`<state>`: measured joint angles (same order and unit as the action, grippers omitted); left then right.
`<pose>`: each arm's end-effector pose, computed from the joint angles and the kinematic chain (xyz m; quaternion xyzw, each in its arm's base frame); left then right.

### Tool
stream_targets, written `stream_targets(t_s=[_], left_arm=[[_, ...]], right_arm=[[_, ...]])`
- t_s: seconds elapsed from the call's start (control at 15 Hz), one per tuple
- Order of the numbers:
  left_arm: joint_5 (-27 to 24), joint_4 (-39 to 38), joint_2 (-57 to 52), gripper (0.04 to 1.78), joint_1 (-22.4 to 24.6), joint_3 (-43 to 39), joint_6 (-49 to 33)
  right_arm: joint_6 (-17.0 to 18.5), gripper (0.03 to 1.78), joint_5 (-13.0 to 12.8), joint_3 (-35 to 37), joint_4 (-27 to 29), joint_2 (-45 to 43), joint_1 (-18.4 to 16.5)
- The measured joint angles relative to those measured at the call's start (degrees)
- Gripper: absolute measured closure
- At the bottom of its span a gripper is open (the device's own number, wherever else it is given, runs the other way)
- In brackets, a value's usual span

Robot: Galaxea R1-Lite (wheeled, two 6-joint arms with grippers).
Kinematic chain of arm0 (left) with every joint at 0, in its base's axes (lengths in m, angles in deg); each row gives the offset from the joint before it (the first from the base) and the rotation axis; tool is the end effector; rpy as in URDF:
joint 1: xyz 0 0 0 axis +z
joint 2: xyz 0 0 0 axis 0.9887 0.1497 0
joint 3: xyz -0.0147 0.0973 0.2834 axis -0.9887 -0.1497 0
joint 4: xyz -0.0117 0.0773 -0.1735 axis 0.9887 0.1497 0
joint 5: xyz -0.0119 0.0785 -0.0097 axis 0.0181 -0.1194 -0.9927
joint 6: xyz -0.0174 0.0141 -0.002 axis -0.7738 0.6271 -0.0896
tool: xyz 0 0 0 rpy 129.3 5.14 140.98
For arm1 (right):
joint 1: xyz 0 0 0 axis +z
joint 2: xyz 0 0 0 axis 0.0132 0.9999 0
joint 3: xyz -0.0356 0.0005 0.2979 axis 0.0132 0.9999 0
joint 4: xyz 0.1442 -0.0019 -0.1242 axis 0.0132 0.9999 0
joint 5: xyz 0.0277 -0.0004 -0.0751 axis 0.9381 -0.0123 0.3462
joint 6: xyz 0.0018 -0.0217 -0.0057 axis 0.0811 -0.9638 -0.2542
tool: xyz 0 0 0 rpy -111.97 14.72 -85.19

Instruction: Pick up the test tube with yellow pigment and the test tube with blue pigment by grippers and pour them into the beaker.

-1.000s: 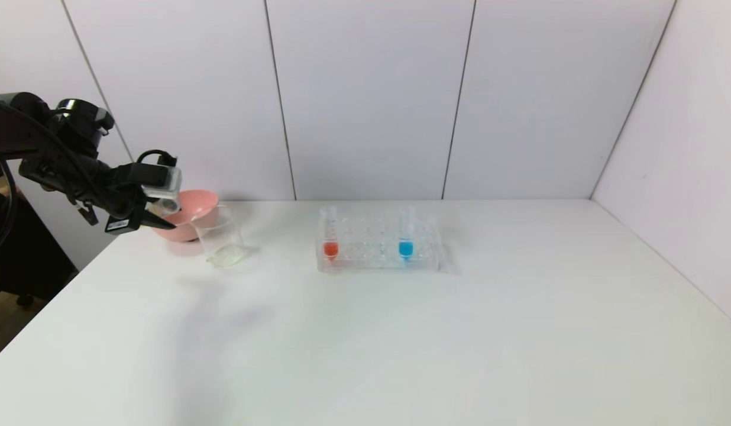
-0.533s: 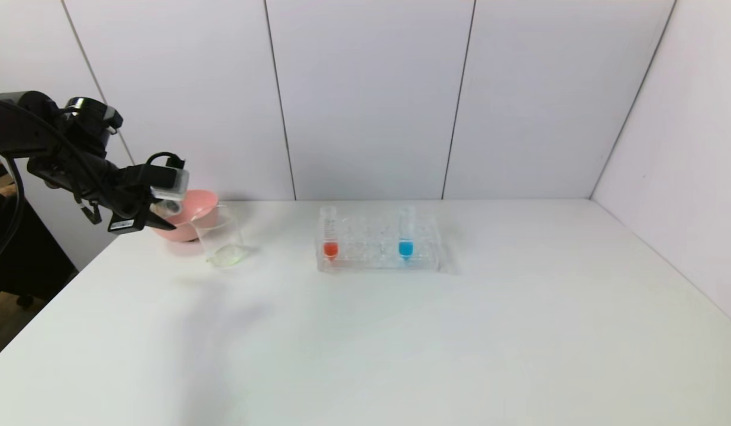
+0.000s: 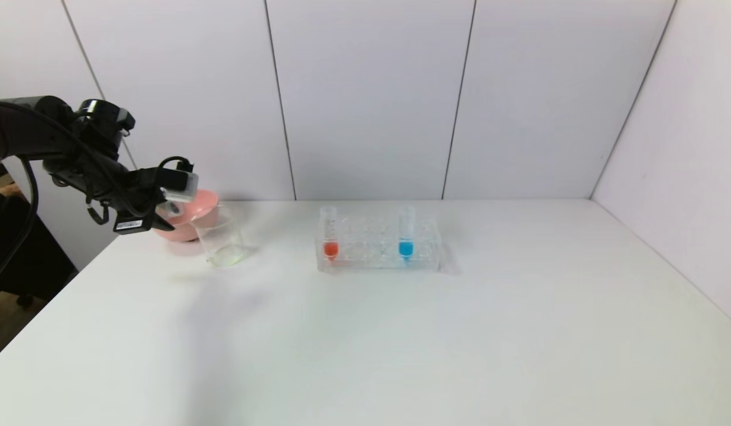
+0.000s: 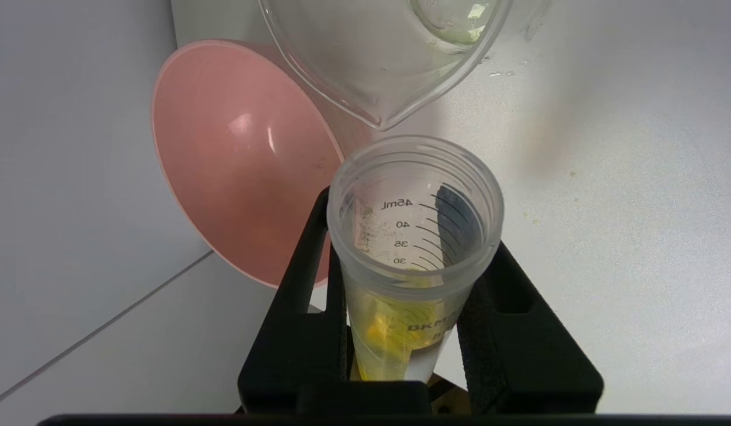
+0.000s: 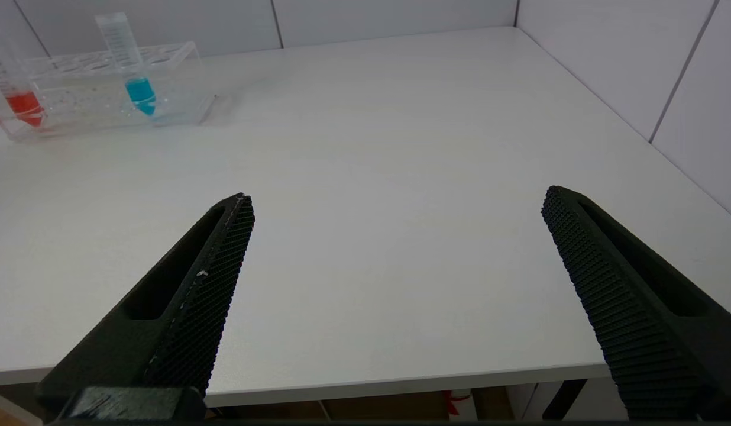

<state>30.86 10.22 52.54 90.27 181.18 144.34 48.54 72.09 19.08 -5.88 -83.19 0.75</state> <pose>0.4043 0.0587 0.2145 0.5651 0.3092 -0.3300 0.6900 -0.0228 -0.0009 0.0759 0.0488 -0.0030 -0.0191 0.9986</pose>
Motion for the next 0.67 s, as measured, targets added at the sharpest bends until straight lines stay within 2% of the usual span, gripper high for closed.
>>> stream_targets(t_s=[0.4, 0.67], left_arm=[[8.69, -1.23, 0.41, 1.28, -1.9, 0.02, -0.33], [10.53, -1.95, 0.76, 1.28, -3.58, 0.02, -1.49]], right_arm=[[-0.04, 0.04, 0.0, 0.0, 0.02, 0.0, 0.0], [0.0, 0.04, 0.0, 0.0, 0.0, 0.0, 0.0]])
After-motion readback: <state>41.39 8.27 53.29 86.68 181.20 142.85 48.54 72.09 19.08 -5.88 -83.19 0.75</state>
